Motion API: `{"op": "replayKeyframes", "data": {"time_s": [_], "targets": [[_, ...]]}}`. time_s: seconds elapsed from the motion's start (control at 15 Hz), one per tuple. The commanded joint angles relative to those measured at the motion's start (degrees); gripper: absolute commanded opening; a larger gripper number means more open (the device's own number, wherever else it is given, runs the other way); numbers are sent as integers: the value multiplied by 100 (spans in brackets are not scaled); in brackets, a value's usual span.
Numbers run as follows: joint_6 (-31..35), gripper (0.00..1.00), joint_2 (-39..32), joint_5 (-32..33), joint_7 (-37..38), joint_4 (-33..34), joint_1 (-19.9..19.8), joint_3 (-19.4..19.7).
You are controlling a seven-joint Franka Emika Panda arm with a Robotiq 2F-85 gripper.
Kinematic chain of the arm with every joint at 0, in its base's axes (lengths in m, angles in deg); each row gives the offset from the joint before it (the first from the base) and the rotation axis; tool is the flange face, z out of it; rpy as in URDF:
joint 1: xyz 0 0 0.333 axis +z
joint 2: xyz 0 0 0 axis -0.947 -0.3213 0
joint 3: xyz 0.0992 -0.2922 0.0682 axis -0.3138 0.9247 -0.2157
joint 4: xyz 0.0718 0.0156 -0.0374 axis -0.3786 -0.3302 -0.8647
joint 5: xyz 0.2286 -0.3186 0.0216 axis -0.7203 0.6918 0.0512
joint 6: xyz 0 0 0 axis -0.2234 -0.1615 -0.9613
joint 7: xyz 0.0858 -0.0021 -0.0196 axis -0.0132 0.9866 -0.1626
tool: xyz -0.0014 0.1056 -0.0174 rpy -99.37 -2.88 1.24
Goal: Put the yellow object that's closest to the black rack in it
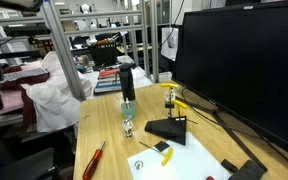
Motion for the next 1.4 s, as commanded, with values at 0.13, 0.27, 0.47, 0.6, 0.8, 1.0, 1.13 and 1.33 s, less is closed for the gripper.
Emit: {"op": "replayKeyframes", "data": {"time_s": [0.13,0.27,0.47,0.6,0.8,1.0,1.13,1.33], "targets": [[-64,100,-23,47,-11,30,-23,-33],[-64,100,-28,51,-93,34,6,-12],[640,100,-545,-186,3,-171,217,-124],[1203,100,-984,-476,-143,-313,490,-184],[2007,100,-1738,-792,-265,-294,808,-380],[2736,100,-2321,-957,-153,-109,876,-500],[2705,100,-2217,-869,-92,-224,837,-579],[2744,100,-2326,-869,-91,-145,828,-578]]}}
